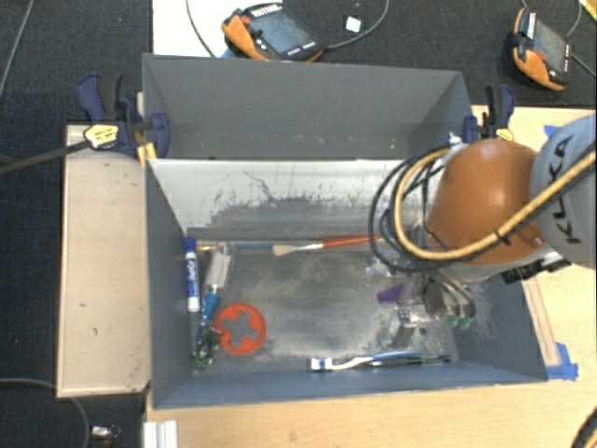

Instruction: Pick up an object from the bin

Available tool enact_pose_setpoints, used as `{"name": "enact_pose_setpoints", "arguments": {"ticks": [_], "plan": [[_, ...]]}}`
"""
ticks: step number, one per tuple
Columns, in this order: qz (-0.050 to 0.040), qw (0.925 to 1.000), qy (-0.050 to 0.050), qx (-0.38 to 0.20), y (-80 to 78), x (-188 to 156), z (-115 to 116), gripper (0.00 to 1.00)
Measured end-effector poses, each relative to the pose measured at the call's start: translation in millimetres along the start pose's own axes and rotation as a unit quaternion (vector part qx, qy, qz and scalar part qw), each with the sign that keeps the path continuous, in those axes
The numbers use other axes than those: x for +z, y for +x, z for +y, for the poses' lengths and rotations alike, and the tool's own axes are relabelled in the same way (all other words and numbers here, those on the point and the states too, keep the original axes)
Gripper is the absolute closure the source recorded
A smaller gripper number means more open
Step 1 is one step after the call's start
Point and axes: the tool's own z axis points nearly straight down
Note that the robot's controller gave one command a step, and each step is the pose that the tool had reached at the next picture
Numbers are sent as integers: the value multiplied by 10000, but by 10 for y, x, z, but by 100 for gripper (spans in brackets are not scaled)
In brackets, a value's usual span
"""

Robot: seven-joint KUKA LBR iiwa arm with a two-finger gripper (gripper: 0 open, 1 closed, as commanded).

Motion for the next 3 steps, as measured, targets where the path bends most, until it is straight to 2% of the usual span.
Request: {"name": "enact_pose_setpoints", "arguments": {"ticks": [1,2,3], "plan": [[-36,10000,-1,5,-18,-29,-1,0],[-77,9960,4,-894,-23,1109,-210,0],[-99,9968,6,-794,36,557,-196,0]]}}
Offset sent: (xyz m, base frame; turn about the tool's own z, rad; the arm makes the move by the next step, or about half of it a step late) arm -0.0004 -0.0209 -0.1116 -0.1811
